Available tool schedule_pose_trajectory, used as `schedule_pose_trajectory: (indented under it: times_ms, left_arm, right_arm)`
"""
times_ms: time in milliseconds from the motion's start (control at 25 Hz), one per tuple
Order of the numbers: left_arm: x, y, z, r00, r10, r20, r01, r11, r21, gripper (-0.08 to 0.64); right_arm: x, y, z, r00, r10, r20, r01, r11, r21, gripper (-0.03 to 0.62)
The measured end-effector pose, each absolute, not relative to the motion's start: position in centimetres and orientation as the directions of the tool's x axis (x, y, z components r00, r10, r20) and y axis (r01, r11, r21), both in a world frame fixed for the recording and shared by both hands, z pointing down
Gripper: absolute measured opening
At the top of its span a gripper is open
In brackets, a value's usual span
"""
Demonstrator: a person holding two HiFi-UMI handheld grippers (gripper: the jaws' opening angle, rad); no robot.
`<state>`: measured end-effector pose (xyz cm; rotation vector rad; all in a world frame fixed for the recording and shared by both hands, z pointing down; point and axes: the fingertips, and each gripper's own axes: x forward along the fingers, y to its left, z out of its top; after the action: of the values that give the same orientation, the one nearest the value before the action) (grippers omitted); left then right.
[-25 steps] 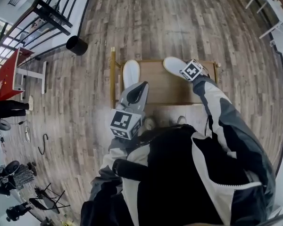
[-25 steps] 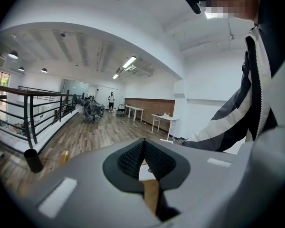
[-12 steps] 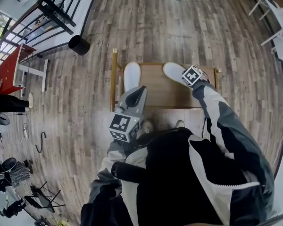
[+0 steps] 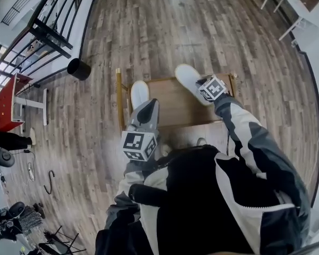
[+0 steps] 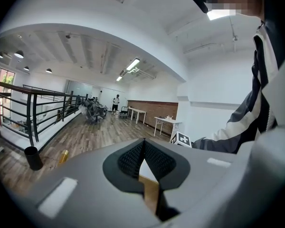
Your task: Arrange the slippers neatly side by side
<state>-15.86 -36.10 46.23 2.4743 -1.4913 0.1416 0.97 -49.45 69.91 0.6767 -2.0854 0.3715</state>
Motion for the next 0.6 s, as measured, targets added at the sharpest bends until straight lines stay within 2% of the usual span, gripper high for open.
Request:
schedule_pose_trajectory:
  times_ms: [320, 600]
  left_arm:
    - [-15.1, -37.2, 46.1, 0.496, -0.849, 0.184, -0.866, -0.466, 0.184, 0.015]
    - [-14.4, -38.3, 45.6, 0.509, -0.844, 0.168, -0.857, -0.479, 0.192, 0.014]
  right_arm:
    - [-0.4, -47.1, 61.7, -0.563, -0.469, 0.681, -0.648, 0.762, -0.011, 0.025]
    - [-1.4, -43.2, 53.2, -0.690, -0.549, 0.472, -0.658, 0.748, -0.091, 0.025]
